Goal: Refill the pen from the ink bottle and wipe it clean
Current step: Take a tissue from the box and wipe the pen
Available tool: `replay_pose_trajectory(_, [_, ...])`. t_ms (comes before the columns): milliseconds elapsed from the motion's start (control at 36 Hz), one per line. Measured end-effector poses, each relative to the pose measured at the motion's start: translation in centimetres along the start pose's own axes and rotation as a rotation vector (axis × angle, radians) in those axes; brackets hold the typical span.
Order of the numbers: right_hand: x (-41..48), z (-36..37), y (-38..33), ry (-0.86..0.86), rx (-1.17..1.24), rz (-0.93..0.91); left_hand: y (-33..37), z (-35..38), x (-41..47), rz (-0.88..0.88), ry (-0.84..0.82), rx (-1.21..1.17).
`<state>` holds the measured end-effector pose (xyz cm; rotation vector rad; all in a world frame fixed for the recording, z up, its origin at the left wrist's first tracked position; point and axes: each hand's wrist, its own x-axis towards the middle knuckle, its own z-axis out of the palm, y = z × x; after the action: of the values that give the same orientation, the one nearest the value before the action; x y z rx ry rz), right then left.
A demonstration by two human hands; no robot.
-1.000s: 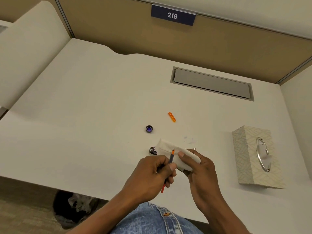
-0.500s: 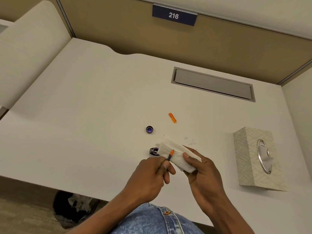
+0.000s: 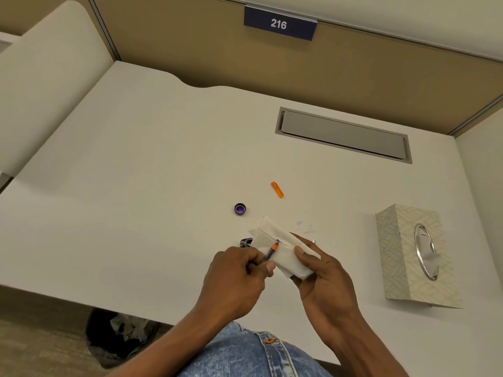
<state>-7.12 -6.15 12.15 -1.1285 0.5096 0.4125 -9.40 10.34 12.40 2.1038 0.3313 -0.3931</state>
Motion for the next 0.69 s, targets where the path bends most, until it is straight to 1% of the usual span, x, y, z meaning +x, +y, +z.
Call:
replay_pose_trajectory(139, [-0.1,0.2,0.1,0.001,0.107,0.052,-0.2,0.3,0.0,0.019,0.049,0.059])
replay_pose_trajectory(333, [-0.2,0.4,0.2,-0.042,0.215,0.081,-0.3,0.8,-0.2,0.04,0.055,0.076])
replay_pose_trajectory(417, [-0.3,0.4,0.3,-0.045,0.231,0.094,-0.2,1.1,-0.2,0.053,0.039,0.107])
replay_pose_trajectory(556, [-0.3,0.2,0.4,-0.002,0.234,0.098,-0.3,1.3,-0.2,0.09,-0.016,0.165])
replay_pose_trajectory(694, [-0.4,0.1,0.3,0.016,0.204,0.072,-0.3,1.4,-0.2,0.059,-0.068,0.126])
